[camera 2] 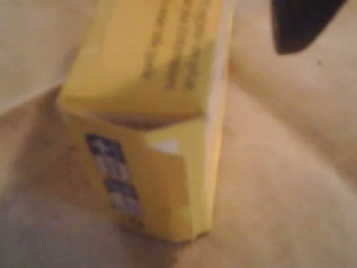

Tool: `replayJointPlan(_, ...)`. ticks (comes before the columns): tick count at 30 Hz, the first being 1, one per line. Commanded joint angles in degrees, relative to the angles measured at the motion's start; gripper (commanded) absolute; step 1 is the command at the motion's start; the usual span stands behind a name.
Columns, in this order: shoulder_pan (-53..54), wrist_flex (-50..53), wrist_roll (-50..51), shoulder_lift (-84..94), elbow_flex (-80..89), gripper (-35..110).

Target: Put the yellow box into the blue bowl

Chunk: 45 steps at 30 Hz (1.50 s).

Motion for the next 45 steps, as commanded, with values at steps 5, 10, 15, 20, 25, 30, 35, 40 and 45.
replayJointPlan(5, -0.2, 0.0, 0.2, 1.2, -1.9, 31)
replayJointPlan(10, 0.3, 0.1, 0.1, 1.2, -1.9, 31)
replayJointPlan(15, 0.3, 0.1, -0.1, 1.2, -1.9, 31)
replayJointPlan(20, -0.2, -0.5, 0.1, 1.0, -1.9, 31)
replayJointPlan(25, 0.2, -0.4, 0.1, -2.6, -2.0, 31)
replayJointPlan(30, 0.4, 0.1, 0.1, -4.0, -2.9, 31)
replayJointPlan(35, 0.4, -0.3, -0.1, -4.0, -2.9, 28)
replayJointPlan(40, 0.4, -0.7, -0.4, -4.0, -2.9, 8)
replayJointPlan(45, 0.4, -0.7, 0.0, -4.0, -2.9, 0)
